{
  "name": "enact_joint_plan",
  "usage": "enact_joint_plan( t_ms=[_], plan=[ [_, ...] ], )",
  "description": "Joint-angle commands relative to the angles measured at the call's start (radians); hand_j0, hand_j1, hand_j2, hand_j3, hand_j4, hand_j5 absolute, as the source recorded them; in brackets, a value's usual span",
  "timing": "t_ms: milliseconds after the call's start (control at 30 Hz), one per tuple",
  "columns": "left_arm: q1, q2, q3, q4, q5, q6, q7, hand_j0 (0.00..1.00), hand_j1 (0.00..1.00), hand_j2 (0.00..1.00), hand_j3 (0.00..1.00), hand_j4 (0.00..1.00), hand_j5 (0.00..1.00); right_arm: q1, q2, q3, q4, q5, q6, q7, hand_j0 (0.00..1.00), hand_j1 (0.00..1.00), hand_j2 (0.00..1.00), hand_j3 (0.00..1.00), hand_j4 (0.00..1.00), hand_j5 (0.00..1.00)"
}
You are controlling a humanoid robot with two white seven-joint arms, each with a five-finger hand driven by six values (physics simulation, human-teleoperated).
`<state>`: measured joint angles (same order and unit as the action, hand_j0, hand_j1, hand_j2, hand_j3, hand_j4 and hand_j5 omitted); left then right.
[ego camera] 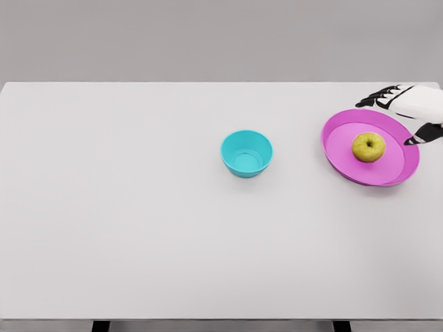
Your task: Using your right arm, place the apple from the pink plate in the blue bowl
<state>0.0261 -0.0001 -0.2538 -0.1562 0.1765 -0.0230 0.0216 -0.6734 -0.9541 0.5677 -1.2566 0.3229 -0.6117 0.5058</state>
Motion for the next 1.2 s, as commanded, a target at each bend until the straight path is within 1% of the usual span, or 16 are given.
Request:
enact_joint_plan(
  t_ms=[0, 100, 267, 300, 367, 500, 767, 867, 1133, 1167],
  plan=[
    [0.0, 0.0, -0.001, 0.0, 0.0, 0.0, 0.0, 1.0, 1.0, 1.0, 1.0, 1.0, 1.0, 0.0, 0.051, 0.096, 0.081, -0.002, 0.001, 0.014, 1.0, 1.0, 1.0, 1.0, 1.0, 1.0],
    [0.0, 0.0, 0.001, 0.0, 0.0, 0.0, 0.0, 1.0, 1.0, 1.0, 1.0, 1.0, 1.0, -0.034, 0.069, 0.118, 0.128, -0.001, 0.001, 0.014, 1.0, 1.0, 1.0, 1.0, 1.0, 1.0],
    [0.0, 0.0, 0.001, 0.0, 0.0, 0.0, 0.0, 1.0, 1.0, 1.0, 1.0, 1.0, 1.0, -0.037, 0.08, 0.12, 0.146, 0.002, 0.001, 0.016, 1.0, 1.0, 1.0, 1.0, 1.0, 1.0],
    [0.0, 0.0, 0.001, 0.0, 0.0, 0.0, 0.0, 1.0, 1.0, 1.0, 1.0, 1.0, 1.0, -0.058, 0.09, 0.139, 0.16, 0.002, 0.001, 0.016, 1.0, 1.0, 1.0, 1.0, 1.0, 1.0],
    [0.0, 0.0, 0.001, 0.0, 0.0, 0.0, 0.0, 1.0, 1.0, 1.0, 1.0, 1.0, 1.0, -0.109, 0.124, 0.195, 0.22, 0.002, 0.001, 0.016, 1.0, 1.0, 1.0, 1.0, 1.0, 1.0],
    [0.0, 0.0, 0.001, 0.0, 0.0, 0.0, 0.0, 1.0, 1.0, 1.0, 1.0, 1.0, 1.0, -0.115, 0.129, 0.201, 0.253, 0.004, 0.001, 0.014, 1.0, 1.0, 1.0, 1.0, 1.0, 1.0],
    [0.0, 0.0, 0.001, 0.0, 0.0, 0.0, 0.0, 1.0, 1.0, 1.0, 1.0, 1.0, 1.0, -0.12, 0.133, 0.213, 0.256, 0.004, 0.001, 0.014, 1.0, 1.0, 1.0, 1.0, 1.0, 1.0],
    [0.0, 0.0, 0.001, 0.0, 0.0, 0.0, 0.0, 1.0, 1.0, 1.0, 1.0, 1.0, 1.0, -0.118, 0.143, 0.213, 0.276, 0.004, 0.001, 0.014, 1.0, 1.0, 1.0, 1.0, 1.0, 1.0],
    [0.0, 0.0, 0.001, 0.0, 0.0, 0.0, 0.0, 1.0, 1.0, 1.0, 1.0, 1.0, 1.0, -0.118, 0.143, 0.215, 0.29, 0.004, 0.001, 0.014, 1.0, 1.0, 1.0, 1.0, 1.0, 1.0],
    [0.0, 0.0, 0.001, 0.0, 0.0, 0.0, 0.0, 1.0, 1.0, 1.0, 1.0, 1.0, 1.0, -0.118, 0.143, 0.215, 0.289, 0.004, 0.001, 0.014, 0.98, 0.98, 0.98, 0.98, 0.98, 0.98]
  ],
)
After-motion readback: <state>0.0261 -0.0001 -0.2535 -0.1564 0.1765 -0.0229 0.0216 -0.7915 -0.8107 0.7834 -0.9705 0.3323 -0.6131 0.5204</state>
